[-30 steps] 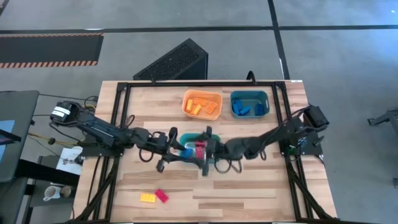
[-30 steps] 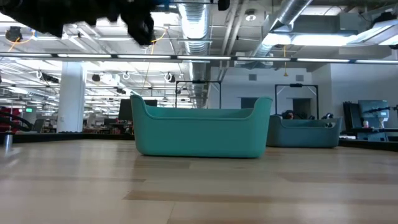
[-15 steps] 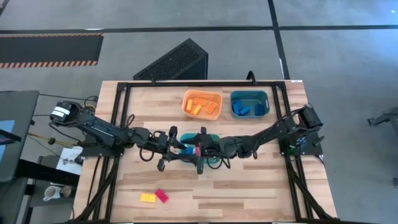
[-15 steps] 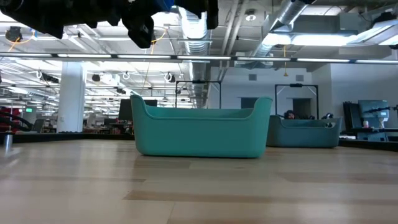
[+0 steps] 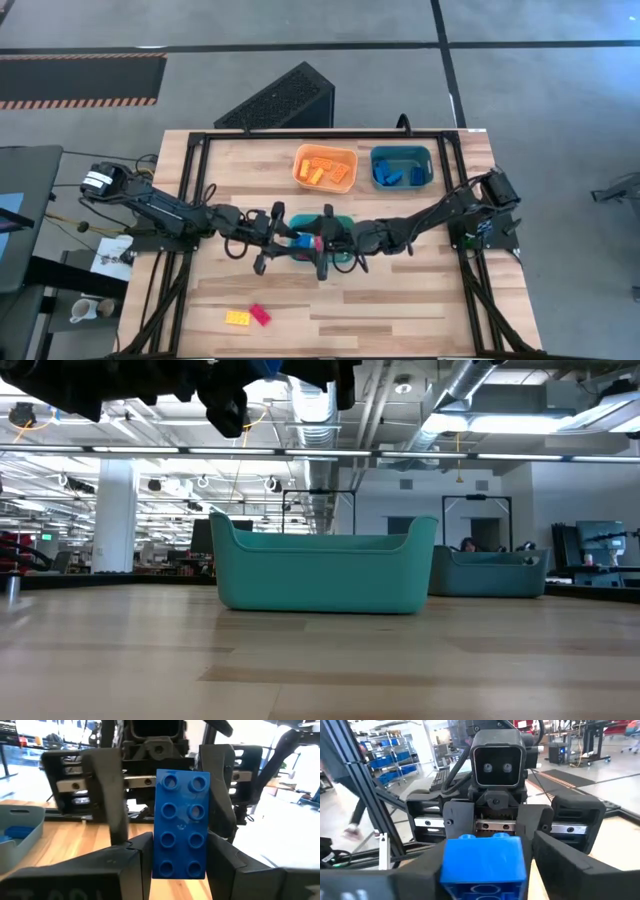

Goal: Sort & place blocks by color
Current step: Put the blue game piece into the blue bin

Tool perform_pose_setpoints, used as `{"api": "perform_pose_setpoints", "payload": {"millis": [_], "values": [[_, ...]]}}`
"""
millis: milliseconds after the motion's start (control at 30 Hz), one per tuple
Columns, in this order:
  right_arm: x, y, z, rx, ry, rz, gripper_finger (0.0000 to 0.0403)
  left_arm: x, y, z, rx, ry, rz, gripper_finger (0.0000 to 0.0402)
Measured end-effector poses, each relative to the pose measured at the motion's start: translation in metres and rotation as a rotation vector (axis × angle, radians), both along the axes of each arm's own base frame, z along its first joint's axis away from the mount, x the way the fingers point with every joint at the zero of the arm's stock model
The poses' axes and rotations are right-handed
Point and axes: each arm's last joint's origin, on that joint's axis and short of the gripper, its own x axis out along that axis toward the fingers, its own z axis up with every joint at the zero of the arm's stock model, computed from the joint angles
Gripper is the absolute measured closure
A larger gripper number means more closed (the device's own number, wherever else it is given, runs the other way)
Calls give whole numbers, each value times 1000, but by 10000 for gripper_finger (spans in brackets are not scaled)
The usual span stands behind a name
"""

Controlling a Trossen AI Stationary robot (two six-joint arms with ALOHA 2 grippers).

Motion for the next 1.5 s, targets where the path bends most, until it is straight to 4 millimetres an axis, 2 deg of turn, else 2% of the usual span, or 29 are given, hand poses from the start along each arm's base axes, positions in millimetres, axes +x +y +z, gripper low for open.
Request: {"api": "perform_pose_setpoints", "payload": {"millis": [133,233,433,567,700,767,933,1067,1133,1267,1367,1500], "values": [[0,0,0,-35,5,-24,215,0,1,-2,9,17,16,299],[-1,0,-1,-59,16,-44,268,0,1,-4,7,39,23,257],[-6,-10,3,-86,89,-120,267,0,3,-14,61,137,85,132],[-25,-27,13,-103,234,-363,265,-1,9,-21,87,218,181,99],[-56,-52,15,-84,405,-649,233,-3,14,-23,92,259,255,97],[-74,-70,13,-38,495,-753,230,-3,15,-24,92,268,259,100],[-119,-123,-6,14,733,-1001,262,-3,15,-23,82,258,257,107],[-150,-155,-21,117,808,-1074,265,-3,14,-23,72,259,234,111],[-162,-167,-29,169,802,-1056,259,-3,14,-23,67,259,233,111],[-183,-182,-44,228,713,-998,216,-3,13,-23,59,260,215,111],[-198,-187,-52,254,636,-1005,193,-3,13,-23,57,260,210,111],[-211,-191,-54,308,575,-1033,178,-3,13,-23,54,260,210,111]]}}
